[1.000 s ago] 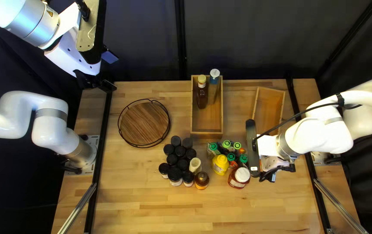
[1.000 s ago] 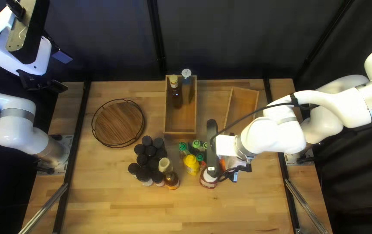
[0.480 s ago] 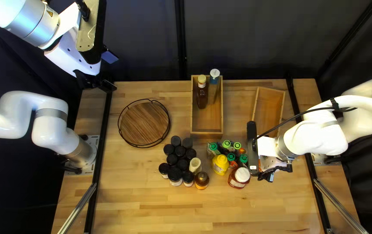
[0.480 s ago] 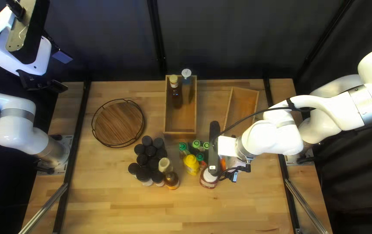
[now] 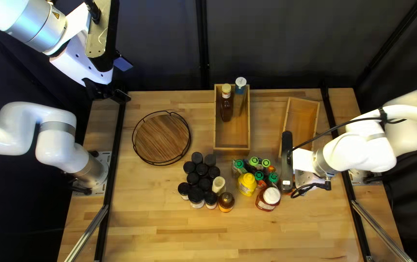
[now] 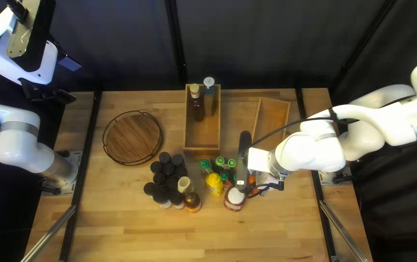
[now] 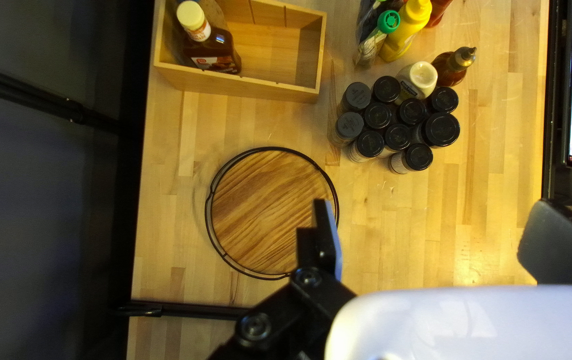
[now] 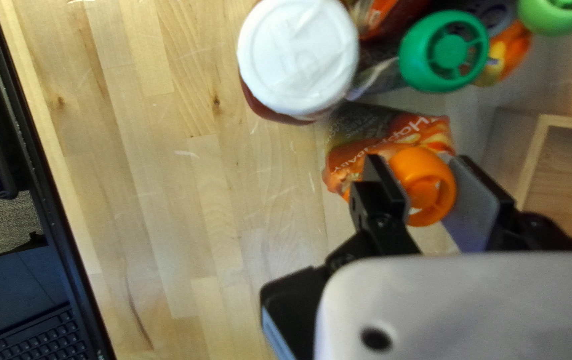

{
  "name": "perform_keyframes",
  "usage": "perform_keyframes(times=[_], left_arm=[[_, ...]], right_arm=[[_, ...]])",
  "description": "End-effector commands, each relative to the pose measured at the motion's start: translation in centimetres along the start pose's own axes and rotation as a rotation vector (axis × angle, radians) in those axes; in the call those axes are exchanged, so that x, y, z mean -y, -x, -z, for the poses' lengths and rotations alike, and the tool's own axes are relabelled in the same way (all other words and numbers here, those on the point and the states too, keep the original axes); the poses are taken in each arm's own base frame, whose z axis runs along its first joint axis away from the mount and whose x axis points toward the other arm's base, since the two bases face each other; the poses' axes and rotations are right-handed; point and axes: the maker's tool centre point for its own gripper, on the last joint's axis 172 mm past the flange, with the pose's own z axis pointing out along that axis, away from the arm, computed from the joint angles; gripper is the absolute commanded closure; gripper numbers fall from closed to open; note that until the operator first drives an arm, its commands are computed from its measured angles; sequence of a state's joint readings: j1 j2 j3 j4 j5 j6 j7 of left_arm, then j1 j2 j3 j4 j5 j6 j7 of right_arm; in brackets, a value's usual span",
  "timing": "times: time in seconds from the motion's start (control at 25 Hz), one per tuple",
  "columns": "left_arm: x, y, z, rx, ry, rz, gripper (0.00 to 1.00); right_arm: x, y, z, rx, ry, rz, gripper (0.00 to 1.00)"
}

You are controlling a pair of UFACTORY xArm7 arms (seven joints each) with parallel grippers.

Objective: Separate condiments, baby food and spices and place it in 3 different racks/containers

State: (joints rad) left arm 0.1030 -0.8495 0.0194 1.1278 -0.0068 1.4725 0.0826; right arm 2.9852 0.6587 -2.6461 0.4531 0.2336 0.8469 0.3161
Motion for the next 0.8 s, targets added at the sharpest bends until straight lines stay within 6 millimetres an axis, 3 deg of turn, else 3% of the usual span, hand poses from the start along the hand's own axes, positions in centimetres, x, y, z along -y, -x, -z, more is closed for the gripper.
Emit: perform_keyframes(times=[0.04,0.2,0.36,0.68,0.8], left_arm=[[0.0,0.0,0.0,0.0,0.0,0.0,0.0],[0.0,0.0,0.0,0.0,0.0,0.0,0.0],[0.0,0.0,0.0,0.0,0.0,0.0,0.0],[0.0,0.0,0.0,0.0,0.0,0.0,0.0],[0.0,0.0,0.0,0.0,0.0,0.0,0.0]], right_arm=[[-3.6,-0.2,5.0,-0.009,0.046,-0.095,1.0],[-6.3,-1.1,7.4,-0.005,0.078,-0.182,1.0],[-10.9,-1.6,8.8,0.006,0.118,-0.263,1.0],[-20.4,0.8,7.4,0.038,0.201,-0.41,1.0],[-22.8,1.6,6.6,0.048,0.218,-0.445,1.0]])
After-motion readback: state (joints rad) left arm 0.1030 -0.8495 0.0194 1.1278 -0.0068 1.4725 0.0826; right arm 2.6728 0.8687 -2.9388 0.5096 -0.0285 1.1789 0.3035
